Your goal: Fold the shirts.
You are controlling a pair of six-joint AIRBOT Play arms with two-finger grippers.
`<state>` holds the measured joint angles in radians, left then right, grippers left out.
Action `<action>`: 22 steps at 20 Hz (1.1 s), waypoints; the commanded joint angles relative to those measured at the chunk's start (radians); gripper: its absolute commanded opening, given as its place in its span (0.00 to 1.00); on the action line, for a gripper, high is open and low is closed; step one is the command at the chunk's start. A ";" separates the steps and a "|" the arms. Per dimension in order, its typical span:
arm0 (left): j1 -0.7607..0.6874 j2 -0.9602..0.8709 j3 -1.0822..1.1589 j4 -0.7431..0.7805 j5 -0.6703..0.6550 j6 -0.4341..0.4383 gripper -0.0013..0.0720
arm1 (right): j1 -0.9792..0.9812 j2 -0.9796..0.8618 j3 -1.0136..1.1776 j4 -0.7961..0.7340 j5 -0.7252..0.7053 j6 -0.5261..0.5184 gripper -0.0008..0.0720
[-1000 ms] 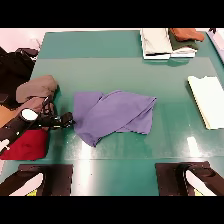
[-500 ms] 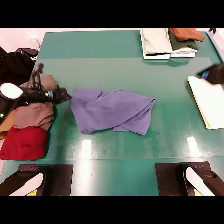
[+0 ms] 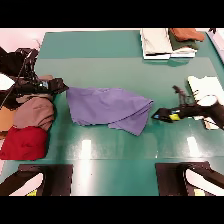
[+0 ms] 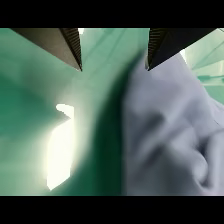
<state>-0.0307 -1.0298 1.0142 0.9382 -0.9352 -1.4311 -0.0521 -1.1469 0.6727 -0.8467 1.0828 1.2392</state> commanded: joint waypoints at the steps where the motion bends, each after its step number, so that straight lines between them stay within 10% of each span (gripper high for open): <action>1: 0.000 -0.001 0.004 0.003 -0.001 0.000 0.05 | 0.157 -0.142 0.042 0.060 -0.112 -0.010 0.63; 2: 0.000 -0.001 0.004 0.003 -0.002 0.000 0.05 | 0.181 -0.179 0.072 0.058 -0.114 -0.010 0.59; 5: 0.003 0.001 0.004 0.005 -0.001 0.003 0.05 | 0.200 -0.229 0.146 0.051 -0.114 -0.022 0.03; 12: 0.003 0.032 0.425 0.177 -0.161 0.009 0.05 | 0.064 0.073 0.472 -0.278 0.098 -0.009 0.04; 22: 0.002 0.224 1.026 0.182 -0.202 0.011 0.05 | -0.211 0.428 0.919 -0.306 0.282 0.018 0.04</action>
<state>-0.0288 -0.8482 1.9118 1.1114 -1.1263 -1.4200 -0.1951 -0.7807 1.4940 -1.1397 1.2961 1.2366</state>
